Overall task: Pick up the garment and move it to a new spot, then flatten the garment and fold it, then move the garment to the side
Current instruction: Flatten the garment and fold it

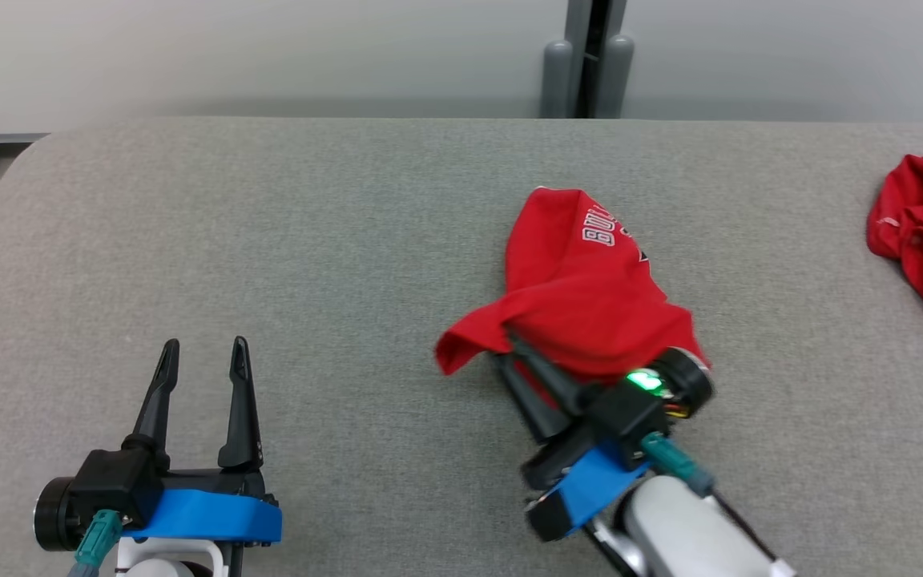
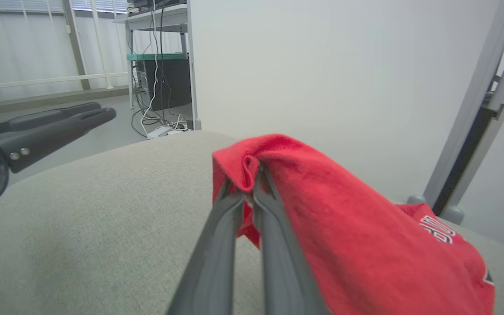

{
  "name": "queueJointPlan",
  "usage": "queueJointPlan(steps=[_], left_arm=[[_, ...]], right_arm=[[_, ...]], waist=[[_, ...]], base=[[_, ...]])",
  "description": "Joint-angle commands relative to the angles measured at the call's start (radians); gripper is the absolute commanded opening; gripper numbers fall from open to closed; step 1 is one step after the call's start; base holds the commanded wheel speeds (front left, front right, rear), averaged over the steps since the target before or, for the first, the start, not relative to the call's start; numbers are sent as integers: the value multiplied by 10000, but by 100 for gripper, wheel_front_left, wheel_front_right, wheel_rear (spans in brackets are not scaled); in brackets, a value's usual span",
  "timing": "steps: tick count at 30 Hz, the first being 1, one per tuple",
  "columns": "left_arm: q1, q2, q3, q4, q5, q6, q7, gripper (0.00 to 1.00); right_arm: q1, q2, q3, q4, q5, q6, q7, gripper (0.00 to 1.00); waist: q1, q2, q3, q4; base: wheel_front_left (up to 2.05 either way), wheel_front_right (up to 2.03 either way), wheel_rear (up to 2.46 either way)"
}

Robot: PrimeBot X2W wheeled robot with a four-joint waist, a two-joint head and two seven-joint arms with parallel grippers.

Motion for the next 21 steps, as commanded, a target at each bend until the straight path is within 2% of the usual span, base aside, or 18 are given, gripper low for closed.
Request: queueJointPlan(steps=[1,10,15,16,17,18,21], left_arm=[[-63,35,28,17,-33,26,-27,100],[-105,33,-114,67,-219,127,-27,100],[-146,33,-150,96,-257,209,-27,100],[-146,33,-132,99,-269,208,-27,100],[-139,33,-124,98,-273,221,-27,100],[-116,33,-100,100,-268,220,-27,100],[-71,33,-20,123,-210,229,-27,100]], right_arm=[[-287,140,442,55,136,-7,6,0],[-1122,388,3858,862,1524,-7,21,0],[-1275,383,5202,1223,2387,-9,11,0],[-1338,384,5328,1284,2458,-9,9,18],[-1372,384,5409,1316,2533,-9,6,97],[-1386,386,5465,1311,2610,-9,4,100],[-1537,386,5280,1197,2605,-9,4,100]], waist=[[0,0,20,174],[0,0,194,882],[0,0,267,1023],[0,0,267,1022],[0,0,263,1009],[0,0,254,982],[0,0,199,813]], base=[[0,0,0],[0,0,0],[0,0,0],[0,0,0],[0,0,0],[0,0,0],[0,0,0]])
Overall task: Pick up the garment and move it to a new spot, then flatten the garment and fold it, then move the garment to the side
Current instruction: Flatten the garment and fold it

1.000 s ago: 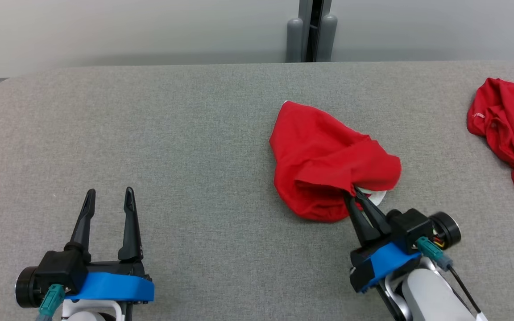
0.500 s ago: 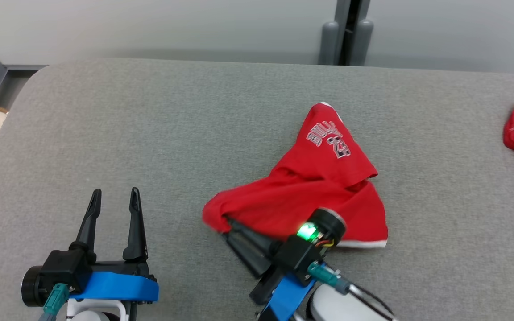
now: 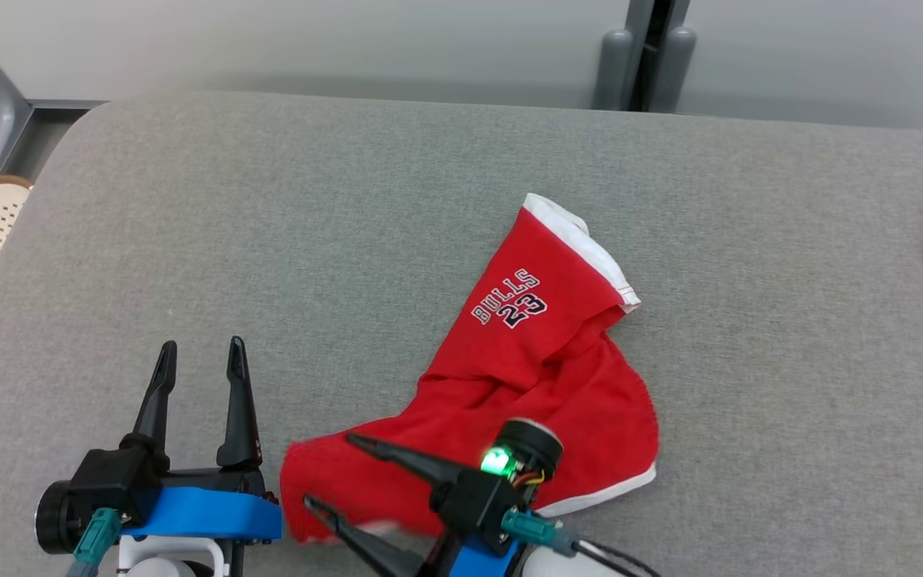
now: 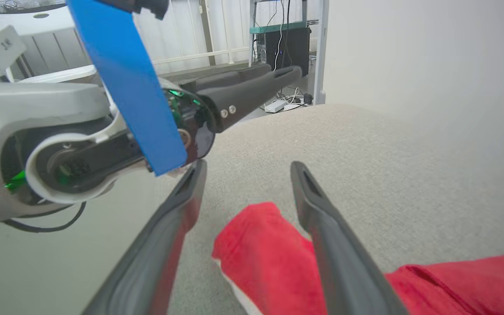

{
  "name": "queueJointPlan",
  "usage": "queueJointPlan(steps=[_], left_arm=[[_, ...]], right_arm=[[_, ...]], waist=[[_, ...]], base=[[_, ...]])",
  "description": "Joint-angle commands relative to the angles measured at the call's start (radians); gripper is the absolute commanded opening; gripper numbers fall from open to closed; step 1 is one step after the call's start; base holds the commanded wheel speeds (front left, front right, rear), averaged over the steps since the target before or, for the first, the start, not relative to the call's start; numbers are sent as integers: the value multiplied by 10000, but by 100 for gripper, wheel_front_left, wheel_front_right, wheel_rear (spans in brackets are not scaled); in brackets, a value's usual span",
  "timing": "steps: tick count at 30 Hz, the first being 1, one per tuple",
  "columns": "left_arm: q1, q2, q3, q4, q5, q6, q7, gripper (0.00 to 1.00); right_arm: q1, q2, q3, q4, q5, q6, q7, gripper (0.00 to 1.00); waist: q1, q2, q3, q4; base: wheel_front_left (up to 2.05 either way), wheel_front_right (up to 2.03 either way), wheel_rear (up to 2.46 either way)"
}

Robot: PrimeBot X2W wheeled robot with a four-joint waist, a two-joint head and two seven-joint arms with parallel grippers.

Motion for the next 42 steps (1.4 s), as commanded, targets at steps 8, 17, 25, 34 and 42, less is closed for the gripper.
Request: queueJointPlan(steps=[8,17,25,34,42], left_arm=[[121,31,194,28,209,-97,-27,100],[328,33,444,-135,354,-149,-27,100],[291,33,424,-182,376,-149,-27,100],[81,33,301,-191,274,-142,-27,100],[-15,32,208,-149,225,-88,-27,100]], right_arm=[[81,5,-1848,-795,-810,-9,2,100],[1022,-1005,-4911,-1463,-1805,-7,1,100],[2050,-1700,-5984,-1529,-1856,-7,461,100],[2448,-1596,-5831,-294,-1693,-9,680,100],[1971,-1184,-5386,1488,-1520,-9,399,100]], waist=[[0,-1,-342,-621],[0,-1,-467,-1167],[0,-1,-402,-1327],[0,-1,-194,-1112],[0,-1,-77,-889]], base=[[0,0,0],[0,0,0],[0,0,0],[0,0,0],[0,0,0]])
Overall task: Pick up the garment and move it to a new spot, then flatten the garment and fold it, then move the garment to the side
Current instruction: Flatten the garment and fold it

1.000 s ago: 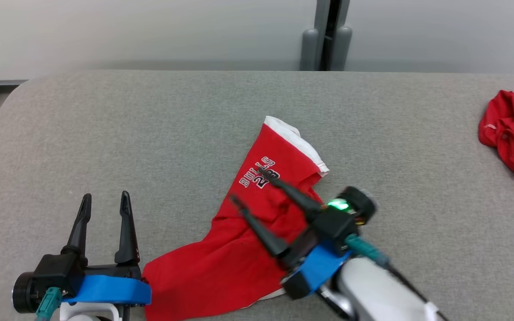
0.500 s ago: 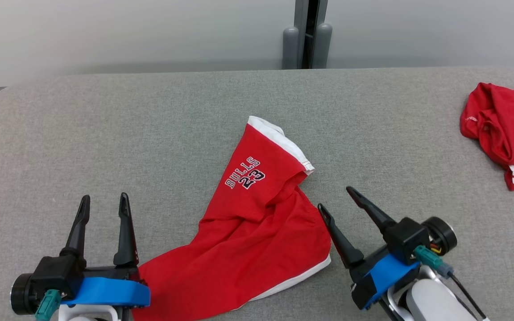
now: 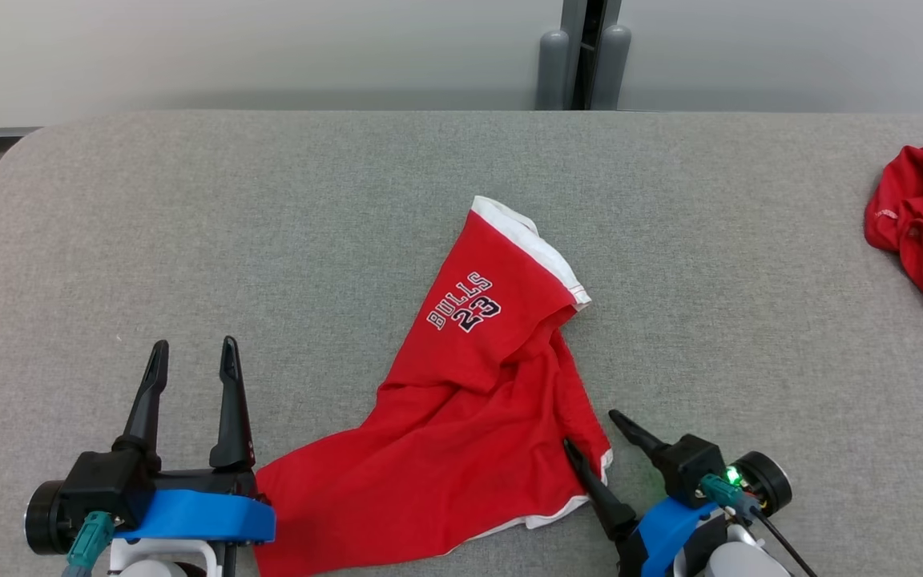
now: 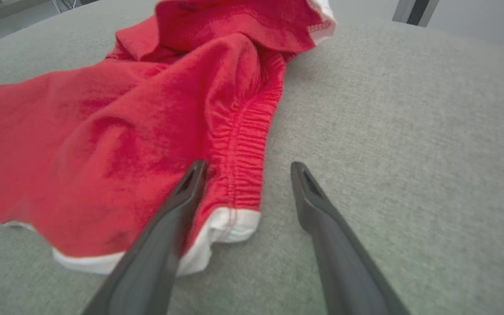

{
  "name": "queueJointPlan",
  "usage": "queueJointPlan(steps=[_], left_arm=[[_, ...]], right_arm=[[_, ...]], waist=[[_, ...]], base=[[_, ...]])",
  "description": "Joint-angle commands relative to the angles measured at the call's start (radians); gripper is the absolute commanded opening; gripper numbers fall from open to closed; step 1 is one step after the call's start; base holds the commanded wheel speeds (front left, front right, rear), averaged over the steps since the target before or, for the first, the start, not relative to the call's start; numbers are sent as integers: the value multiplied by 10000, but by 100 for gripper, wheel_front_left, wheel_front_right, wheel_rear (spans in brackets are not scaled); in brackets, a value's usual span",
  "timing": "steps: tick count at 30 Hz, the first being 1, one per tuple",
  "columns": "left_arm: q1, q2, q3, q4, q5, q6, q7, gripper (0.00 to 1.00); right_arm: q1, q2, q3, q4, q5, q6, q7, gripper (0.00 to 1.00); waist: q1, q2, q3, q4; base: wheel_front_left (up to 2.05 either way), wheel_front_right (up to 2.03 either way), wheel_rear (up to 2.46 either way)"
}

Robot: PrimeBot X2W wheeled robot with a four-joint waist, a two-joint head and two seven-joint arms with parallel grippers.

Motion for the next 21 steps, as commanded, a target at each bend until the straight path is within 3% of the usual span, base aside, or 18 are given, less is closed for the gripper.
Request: queueJointPlan(steps=[1,3,4,6,13,21], left_arm=[[-105,34,-17,4,-32,52,-27,100],[-86,34,-10,11,-45,45,-27,100],[-79,34,-9,17,-46,51,-27,100],[-65,34,-23,28,-71,83,-27,100],[17,34,-41,22,-124,119,-27,100],[140,34,-75,32,-197,152,-27,100]], right_arm=[[-223,124,125,367,110,-9,-104,100],[-316,251,335,751,170,-9,-94,100],[-379,296,444,924,229,-7,-71,91],[-510,341,607,1189,363,-7,-113,3],[-827,98,487,1432,728,-10,-334,0],[-123,-769,-1456,636,600,-10,-469,0]], waist=[[0,0,19,33],[0,0,24,36],[0,0,20,32],[0,0,19,17],[0,0,-31,-195],[0,0,-195,-603]], base=[[0,0,0],[0,0,0],[0,0,0],[0,0,0],[0,0,0],[0,0,0]])
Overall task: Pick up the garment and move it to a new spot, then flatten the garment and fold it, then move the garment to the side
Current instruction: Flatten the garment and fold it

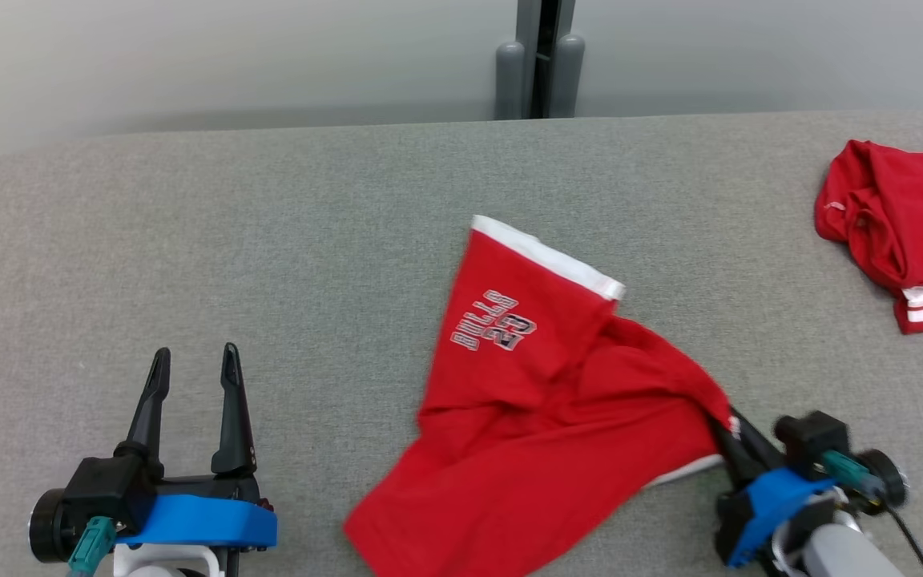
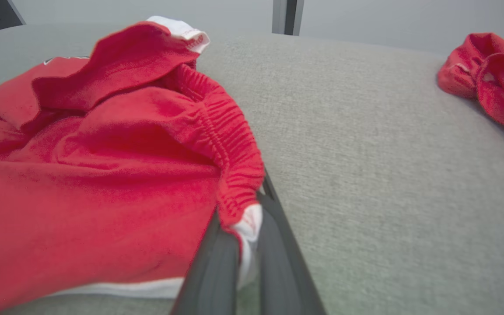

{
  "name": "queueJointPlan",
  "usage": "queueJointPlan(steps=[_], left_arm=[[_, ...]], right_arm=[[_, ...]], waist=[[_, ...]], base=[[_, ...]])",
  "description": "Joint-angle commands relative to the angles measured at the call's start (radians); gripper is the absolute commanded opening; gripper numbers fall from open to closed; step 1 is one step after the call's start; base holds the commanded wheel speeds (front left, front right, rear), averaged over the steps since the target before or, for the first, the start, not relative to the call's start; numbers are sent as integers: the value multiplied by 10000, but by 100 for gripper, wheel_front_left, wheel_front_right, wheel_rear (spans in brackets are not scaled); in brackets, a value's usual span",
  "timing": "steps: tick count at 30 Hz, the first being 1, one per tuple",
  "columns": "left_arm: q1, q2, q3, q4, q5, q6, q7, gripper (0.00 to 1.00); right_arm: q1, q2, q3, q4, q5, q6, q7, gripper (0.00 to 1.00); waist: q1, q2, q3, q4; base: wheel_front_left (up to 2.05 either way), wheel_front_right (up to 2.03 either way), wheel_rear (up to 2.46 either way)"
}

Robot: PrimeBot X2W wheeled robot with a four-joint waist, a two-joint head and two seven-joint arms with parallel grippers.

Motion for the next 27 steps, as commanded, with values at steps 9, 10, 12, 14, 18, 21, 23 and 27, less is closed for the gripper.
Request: queueJointPlan(steps=[9,10,12,14,18,21,23,27], left_arm=[[207,34,7,-26,-41,14,-27,100],[208,32,9,-27,-39,-1,-27,100],[190,34,0,-12,-36,-21,-27,100],[157,34,-24,4,-41,-33,-27,100],[101,34,-82,57,-47,-56,-27,100],[106,34,-84,65,-42,-74,-27,100],[141,34,-64,50,-36,-72,-27,100],[130,34,-99,39,-51,-75,-27,100]], right_arm=[[2170,-306,-2367,-1593,-628,-12,532,5],[2318,-257,-2538,-1824,-734,-12,606,63],[2552,-97,-2800,-2266,-894,-10,710,100],[2670,-3,-2981,-2745,-1095,-10,802,100],[2742,132,-3102,-3714,-1349,-11,961,100],[2563,121,-3063,-4382,-1439,-11,1087,100],[2333,79,-2948,-4714,-1486,-11,1251,100],[1658,-37,-2626,-4974,-1497,-11,1510,100]], waist=[[0,0,-182,-441],[0,0,-191,-482],[0,0,-212,-544],[0,0,-237,-579],[0,0,-299,-560],[0,0,-329,-503],[0,0,-328,-464],[0,0,-256,-357]], base=[[0,0,0],[0,0,0],[0,0,0],[0,0,0],[0,0,0],[0,0,0],[0,0,0],[0,0,0]])
